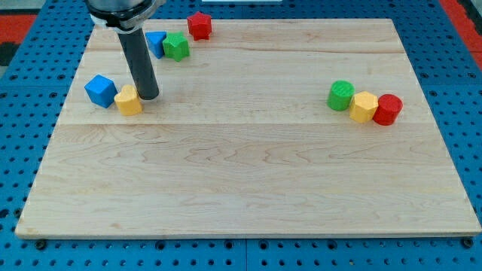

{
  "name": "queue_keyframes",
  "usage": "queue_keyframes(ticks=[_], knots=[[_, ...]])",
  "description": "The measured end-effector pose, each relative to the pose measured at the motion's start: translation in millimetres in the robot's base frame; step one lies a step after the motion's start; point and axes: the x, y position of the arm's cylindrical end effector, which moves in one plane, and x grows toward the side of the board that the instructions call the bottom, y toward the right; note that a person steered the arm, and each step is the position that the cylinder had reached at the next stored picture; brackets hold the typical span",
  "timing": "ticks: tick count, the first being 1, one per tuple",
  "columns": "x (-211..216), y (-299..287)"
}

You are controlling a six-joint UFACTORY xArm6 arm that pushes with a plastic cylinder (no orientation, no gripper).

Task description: Move the green star and blue triangle to the top of the blue cube

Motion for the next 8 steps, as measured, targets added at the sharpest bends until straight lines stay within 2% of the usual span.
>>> queue_keyframes(ticks=[1, 2, 4, 5, 7, 8], knots=[[-49.9, 67.6], [-91.4, 74.6], [-125.1, 33.2], [-143.1, 30.8], [-163.1, -38.3], [-159.1, -78.6]])
